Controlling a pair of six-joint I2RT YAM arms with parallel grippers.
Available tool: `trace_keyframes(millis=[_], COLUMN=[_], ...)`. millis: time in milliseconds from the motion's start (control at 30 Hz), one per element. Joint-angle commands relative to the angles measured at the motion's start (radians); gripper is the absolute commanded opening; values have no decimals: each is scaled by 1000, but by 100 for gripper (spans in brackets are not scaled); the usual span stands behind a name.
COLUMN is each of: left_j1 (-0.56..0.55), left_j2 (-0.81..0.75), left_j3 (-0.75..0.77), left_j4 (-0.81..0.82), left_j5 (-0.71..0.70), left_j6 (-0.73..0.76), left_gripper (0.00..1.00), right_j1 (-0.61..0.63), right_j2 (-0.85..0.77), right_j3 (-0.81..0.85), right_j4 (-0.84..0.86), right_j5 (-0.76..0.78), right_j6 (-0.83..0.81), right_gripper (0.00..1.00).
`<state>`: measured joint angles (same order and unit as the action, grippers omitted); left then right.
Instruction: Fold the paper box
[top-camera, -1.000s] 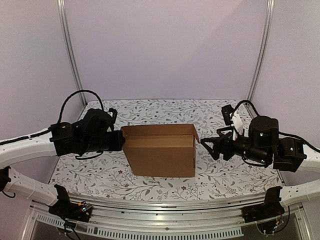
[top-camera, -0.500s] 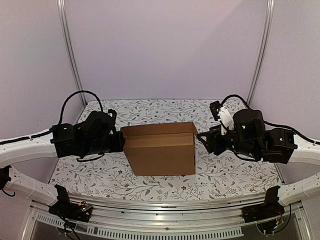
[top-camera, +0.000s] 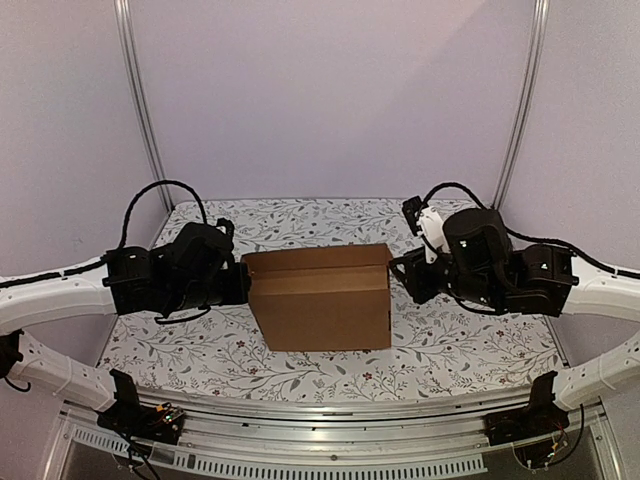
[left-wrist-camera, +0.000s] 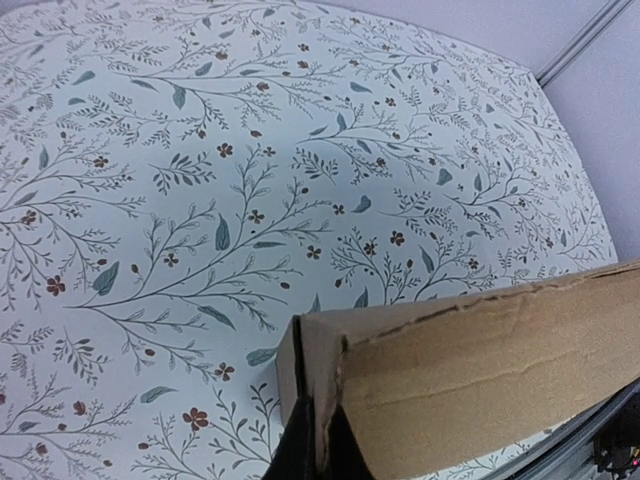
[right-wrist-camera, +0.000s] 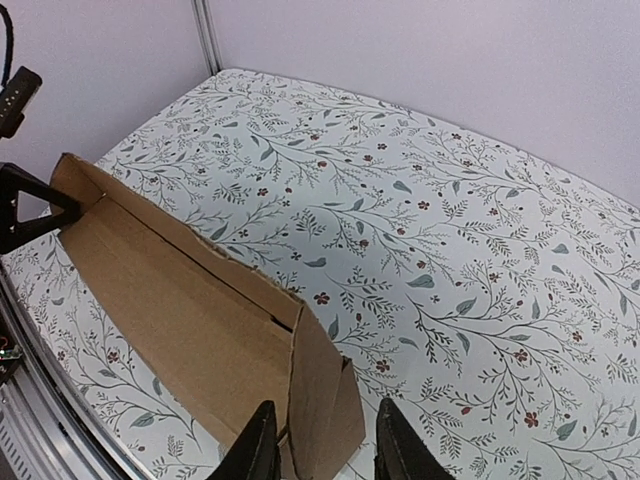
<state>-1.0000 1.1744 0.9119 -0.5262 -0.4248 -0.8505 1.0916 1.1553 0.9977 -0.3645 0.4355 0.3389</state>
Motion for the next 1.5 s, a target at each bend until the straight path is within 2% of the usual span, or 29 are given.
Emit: trace_keyframes(millis=[0,333,867,1467], left_j1=[-23,-26,-40,-118], left_j2=[42,50,90,183], left_j3=[-19,-14,10,12], left_j4=[-117,-116,-114,-106], left_j5=[33,21,7,-121], left_j6=[-20,-24,-22,-88], left_gripper=[1,1,1,0], right_j1=[-3,17,22,22], right_j2=[46,115,166,162], right_j3=[42,97,149,148], right_j4=[-63,-79,-92,-155], right_j5=[46,44,38,77], right_j6=[8,8,196,416], right_gripper=[28,0,0,0])
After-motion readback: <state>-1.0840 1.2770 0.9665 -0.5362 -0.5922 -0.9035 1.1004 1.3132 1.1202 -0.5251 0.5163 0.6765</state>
